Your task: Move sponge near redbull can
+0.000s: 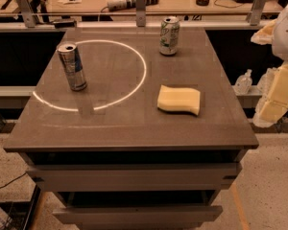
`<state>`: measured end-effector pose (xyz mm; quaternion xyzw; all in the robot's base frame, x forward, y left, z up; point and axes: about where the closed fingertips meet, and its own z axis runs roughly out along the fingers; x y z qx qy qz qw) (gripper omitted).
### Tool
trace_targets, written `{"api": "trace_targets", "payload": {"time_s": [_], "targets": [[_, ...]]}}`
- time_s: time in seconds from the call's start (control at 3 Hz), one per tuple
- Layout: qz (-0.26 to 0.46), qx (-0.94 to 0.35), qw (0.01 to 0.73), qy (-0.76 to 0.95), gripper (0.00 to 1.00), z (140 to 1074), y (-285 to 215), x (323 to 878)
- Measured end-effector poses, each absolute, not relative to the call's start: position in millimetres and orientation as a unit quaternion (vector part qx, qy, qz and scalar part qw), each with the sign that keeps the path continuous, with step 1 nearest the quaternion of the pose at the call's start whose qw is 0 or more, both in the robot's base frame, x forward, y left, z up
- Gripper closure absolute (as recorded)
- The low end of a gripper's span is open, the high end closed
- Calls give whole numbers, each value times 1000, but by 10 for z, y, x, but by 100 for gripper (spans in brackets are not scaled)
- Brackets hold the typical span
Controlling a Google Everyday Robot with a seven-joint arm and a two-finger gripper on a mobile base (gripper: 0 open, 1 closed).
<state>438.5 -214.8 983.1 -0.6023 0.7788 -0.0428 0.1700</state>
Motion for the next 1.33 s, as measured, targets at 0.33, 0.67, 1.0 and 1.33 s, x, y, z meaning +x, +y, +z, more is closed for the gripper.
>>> {"api": "trace_targets", "payload": {"time_s": [0.33, 0.67, 1.0, 1.33], "targets": [[-43, -602, 170, 779, 0, 9832, -2147, 4385], [-37, -595, 175, 783, 0, 9781, -1968, 4442], [-24, -600, 179, 779, 0, 9671, -1691, 4518], [-6, -614, 174, 770, 0, 9474, -1358, 4578]]}}
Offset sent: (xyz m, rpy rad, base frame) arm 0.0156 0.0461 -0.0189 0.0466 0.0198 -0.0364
